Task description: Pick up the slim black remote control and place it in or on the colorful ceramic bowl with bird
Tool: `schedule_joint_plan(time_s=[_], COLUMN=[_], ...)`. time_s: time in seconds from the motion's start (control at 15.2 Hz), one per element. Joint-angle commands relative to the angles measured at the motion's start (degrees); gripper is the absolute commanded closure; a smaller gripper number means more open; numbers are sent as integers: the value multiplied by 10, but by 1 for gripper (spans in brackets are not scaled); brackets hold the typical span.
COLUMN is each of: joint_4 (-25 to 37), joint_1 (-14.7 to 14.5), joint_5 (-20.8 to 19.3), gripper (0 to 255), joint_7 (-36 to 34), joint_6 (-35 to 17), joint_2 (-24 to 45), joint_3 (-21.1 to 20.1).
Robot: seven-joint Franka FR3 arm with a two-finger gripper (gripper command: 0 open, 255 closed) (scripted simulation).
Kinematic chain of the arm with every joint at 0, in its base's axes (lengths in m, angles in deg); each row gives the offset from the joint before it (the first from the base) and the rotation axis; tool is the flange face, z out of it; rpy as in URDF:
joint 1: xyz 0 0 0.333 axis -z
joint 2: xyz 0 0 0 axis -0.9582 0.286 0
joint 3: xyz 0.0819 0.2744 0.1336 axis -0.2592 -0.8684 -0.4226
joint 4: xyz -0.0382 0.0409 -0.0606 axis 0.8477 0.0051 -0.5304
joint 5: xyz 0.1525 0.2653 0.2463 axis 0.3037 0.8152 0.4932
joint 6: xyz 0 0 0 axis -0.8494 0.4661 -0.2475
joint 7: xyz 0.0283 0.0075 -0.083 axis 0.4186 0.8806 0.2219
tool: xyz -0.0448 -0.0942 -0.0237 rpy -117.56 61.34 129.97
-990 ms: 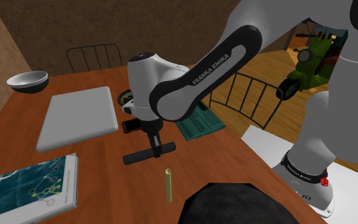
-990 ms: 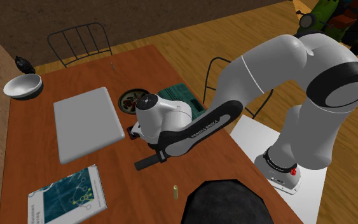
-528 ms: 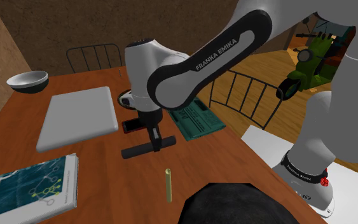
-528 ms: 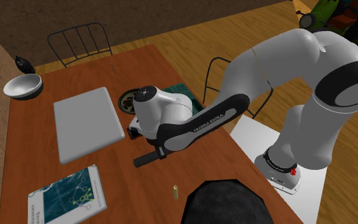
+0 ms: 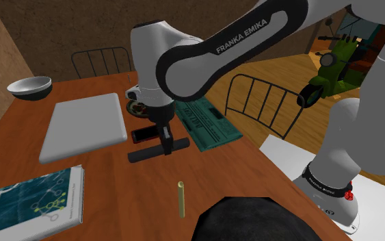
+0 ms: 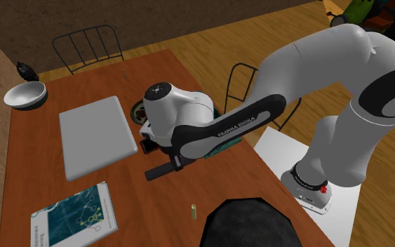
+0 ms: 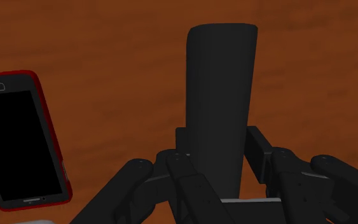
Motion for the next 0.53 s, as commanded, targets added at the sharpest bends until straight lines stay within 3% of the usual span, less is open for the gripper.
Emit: schedule_joint_plan(time_s=[0.0, 0.46], joint_4=[9, 39], joint_1=[0, 1], joint_5=[1, 4], gripper=[255, 255], joint_7=[0, 0], joint_6=[14, 61], joint_2=[-5, -23], joint_3=[0, 1])
